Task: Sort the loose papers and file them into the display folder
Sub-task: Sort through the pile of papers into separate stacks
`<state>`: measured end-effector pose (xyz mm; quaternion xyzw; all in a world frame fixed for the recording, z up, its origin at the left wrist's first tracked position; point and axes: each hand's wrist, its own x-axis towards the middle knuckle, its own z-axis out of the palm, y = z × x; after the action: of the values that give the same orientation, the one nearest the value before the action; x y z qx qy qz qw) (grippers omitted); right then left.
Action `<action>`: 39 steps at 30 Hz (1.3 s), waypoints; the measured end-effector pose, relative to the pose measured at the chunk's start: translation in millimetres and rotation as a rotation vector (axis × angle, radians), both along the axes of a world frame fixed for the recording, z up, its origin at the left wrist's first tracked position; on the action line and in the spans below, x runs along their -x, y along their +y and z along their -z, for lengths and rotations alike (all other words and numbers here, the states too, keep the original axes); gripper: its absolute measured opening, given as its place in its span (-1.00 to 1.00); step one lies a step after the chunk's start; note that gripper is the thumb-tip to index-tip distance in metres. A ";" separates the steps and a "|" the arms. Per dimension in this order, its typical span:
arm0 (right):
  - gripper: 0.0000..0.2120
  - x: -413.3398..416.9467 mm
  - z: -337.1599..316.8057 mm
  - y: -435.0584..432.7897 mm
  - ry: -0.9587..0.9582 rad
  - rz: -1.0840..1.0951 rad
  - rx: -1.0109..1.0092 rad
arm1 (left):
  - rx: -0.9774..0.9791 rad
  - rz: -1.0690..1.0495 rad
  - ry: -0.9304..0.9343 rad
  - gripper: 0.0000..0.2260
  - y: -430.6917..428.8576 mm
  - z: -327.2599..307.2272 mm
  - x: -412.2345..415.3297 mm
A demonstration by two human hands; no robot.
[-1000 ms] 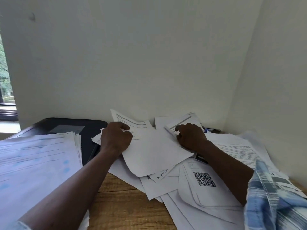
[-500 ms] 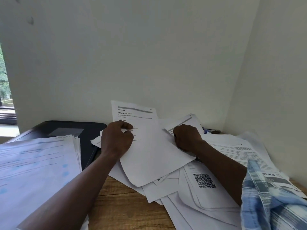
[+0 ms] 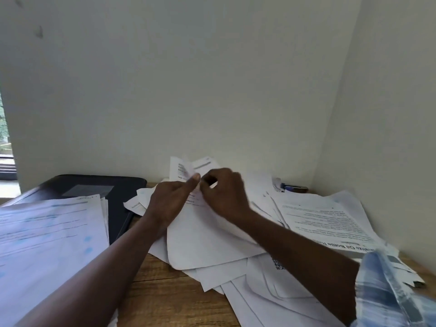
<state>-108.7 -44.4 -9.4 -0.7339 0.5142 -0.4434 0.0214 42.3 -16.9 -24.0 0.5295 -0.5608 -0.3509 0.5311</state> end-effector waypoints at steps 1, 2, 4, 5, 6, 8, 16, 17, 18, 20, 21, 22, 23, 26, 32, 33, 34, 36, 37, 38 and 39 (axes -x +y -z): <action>-0.77 -6.2 5.4 4.2 -0.028 -0.092 -0.057 | 0.020 -0.006 -0.034 -0.66 -2.0 2.5 -1.5; -0.79 -9.9 9.0 6.7 -0.079 -0.174 -0.135 | 0.031 -0.048 -0.068 -0.72 -3.4 4.2 -2.8; -0.86 -9.7 13.5 7.1 -0.233 -0.285 -0.273 | 0.033 -0.171 -0.081 -0.79 -9.1 7.4 -6.8; -0.90 -6.2 14.3 4.9 -0.284 -0.292 -0.275 | 0.034 -0.233 -0.088 -0.87 -11.8 8.6 -9.0; -0.92 -0.8 13.6 1.4 -0.300 -0.261 -0.230 | 0.036 -0.282 -0.096 -0.90 -13.2 8.9 -10.4; -0.92 16.1 7.6 -6.2 -0.275 -0.148 -0.138 | 0.053 -0.348 -0.102 -0.87 -12.4 8.4 -11.0; -0.76 107.8 11.8 -30.1 0.141 0.018 -0.370 | 0.174 -0.453 0.100 -0.37 3.9 -3.1 -0.6; -0.70 113.6 15.6 -28.1 0.197 0.022 -0.397 | 0.186 -0.482 0.140 -0.30 6.5 -6.8 0.3; -0.63 117.9 19.3 -26.5 0.274 0.034 -0.418 | 0.198 -0.511 0.169 -0.24 6.7 -9.3 -1.2; -0.50 122.1 24.4 -22.2 0.453 0.092 -0.440 | 0.242 -0.563 0.194 -0.16 6.8 -11.8 -5.7; -0.47 122.1 24.7 -20.8 0.524 0.136 -0.445 | 0.272 -0.587 0.199 -0.12 6.5 -12.9 -7.9; -0.47 120.9 24.1 -19.9 0.580 0.178 -0.446 | 0.296 -0.614 0.199 -0.07 5.7 -13.6 -9.5; -0.46 118.4 21.0 -18.2 0.624 0.214 -0.448 | 0.307 -0.643 0.199 -0.04 6.6 -15.2 -9.4; -0.48 106.5 7.5 -16.0 0.695 0.321 -0.465 | 0.295 -0.711 0.194 0.02 8.6 -19.2 -7.2; -0.50 96.0 -15.5 -68.2 0.262 0.240 -0.583 | 0.263 -0.722 0.125 0.04 6.9 -15.9 -8.6; -0.48 99.9 -17.8 -79.0 0.134 0.236 -0.597 | 0.244 -0.696 0.111 0.03 6.0 -13.3 -8.1; -0.47 105.5 -18.4 -89.9 0.024 0.249 -0.594 | 0.238 -0.663 0.097 0.02 4.3 -10.3 -8.1; -0.40 119.0 -15.1 -109.5 -0.104 0.319 -0.564 | 0.228 -0.589 0.063 0.00 -0.9 -3.5 -8.1; -0.33 126.3 -11.3 -119.0 -0.121 0.365 -0.566 | 0.211 -0.551 0.043 -0.02 -3.8 -0.4 -7.5; -0.23 133.8 -7.2 -127.3 -0.125 0.407 -0.577 | 0.192 -0.515 0.024 -0.03 -5.9 2.2 -6.2; -0.11 140.2 -2.7 -135.4 -0.121 0.442 -0.594 | 0.175 -0.484 0.000 -0.03 -8.4 5.0 -5.3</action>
<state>-249.0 -179.8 -6.7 -0.5394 0.7643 -0.3112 0.1675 47.7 -25.4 -29.0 0.6005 -0.4460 -0.1638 0.6432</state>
